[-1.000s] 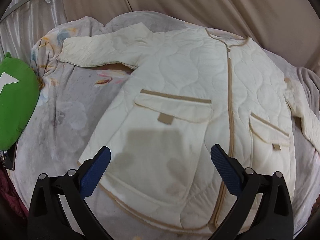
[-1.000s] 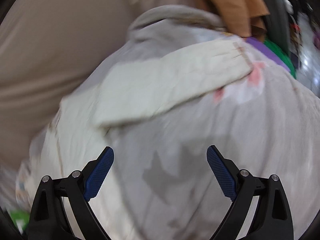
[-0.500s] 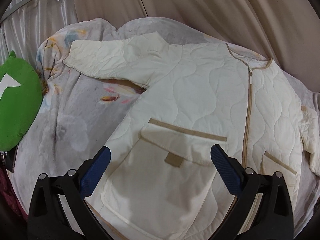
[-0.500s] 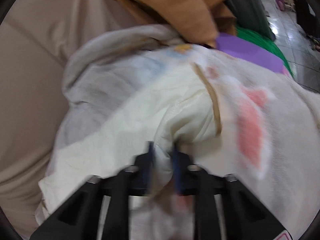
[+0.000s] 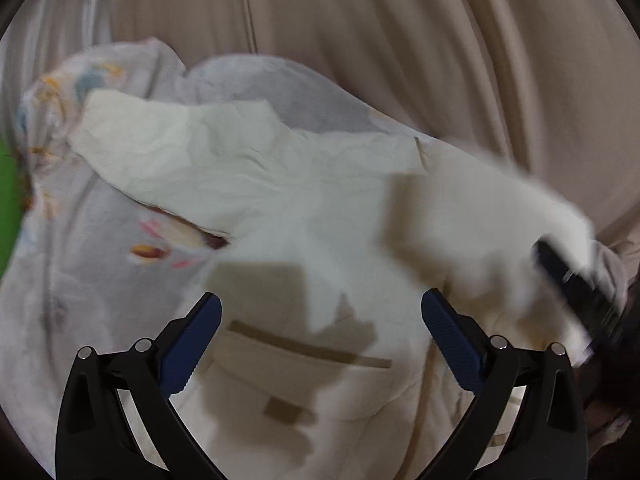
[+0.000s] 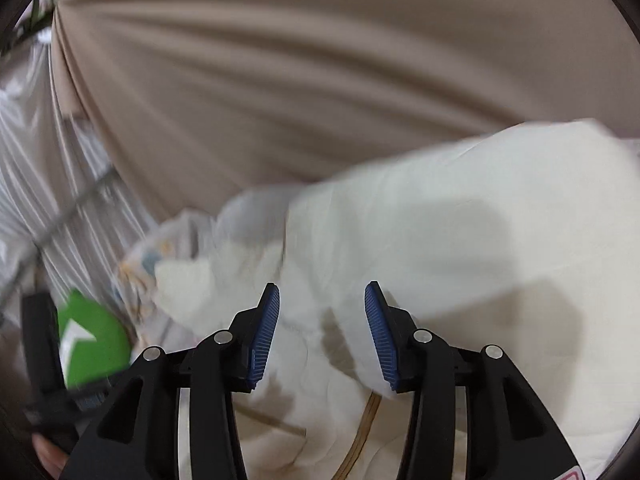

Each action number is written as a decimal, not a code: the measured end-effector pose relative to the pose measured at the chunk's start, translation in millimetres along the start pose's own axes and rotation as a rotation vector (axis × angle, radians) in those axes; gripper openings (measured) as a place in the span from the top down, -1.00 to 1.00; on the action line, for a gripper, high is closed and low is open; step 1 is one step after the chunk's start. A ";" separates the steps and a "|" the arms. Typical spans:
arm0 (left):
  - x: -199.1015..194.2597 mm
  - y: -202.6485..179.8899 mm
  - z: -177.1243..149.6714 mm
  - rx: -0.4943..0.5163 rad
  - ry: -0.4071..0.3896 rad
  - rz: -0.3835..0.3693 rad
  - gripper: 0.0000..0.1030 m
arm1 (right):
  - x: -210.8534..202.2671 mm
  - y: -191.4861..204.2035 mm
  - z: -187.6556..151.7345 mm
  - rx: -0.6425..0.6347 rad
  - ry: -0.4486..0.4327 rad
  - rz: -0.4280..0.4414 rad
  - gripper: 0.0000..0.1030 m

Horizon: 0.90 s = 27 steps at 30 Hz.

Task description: Fold large clothes

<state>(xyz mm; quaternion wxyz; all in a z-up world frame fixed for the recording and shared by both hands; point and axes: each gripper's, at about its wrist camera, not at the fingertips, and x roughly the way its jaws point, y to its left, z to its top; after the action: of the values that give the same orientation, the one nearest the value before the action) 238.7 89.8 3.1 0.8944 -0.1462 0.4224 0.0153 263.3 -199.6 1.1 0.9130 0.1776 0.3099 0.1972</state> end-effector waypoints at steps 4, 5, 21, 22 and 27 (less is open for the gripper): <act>53.9 -1.3 5.9 -0.046 0.086 -0.092 -0.90 | -33.0 -31.7 -46.4 0.090 -0.018 -0.084 0.01; 68.1 -1.3 5.3 -0.053 0.109 -0.096 -0.90 | -45.3 -41.9 -57.0 0.126 -0.017 -0.111 0.00; 73.6 -43.4 60.4 0.050 -0.034 -0.235 0.90 | -95.0 -174.4 -75.7 0.521 -0.135 -0.229 0.81; 70.7 -44.6 65.1 0.068 -0.058 -0.218 0.90 | -95.8 -165.2 -68.6 0.493 -0.177 -0.222 0.82; 140.0 -30.3 38.3 0.109 0.087 -0.067 0.89 | -60.2 -182.1 -83.6 0.425 -0.033 -0.310 0.89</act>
<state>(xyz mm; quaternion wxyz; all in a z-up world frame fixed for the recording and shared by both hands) 362.1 57.9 -72.8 0.8819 -0.1118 0.4558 -0.0442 211.6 -367.4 -112.7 0.8794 0.3191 0.3528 -0.0176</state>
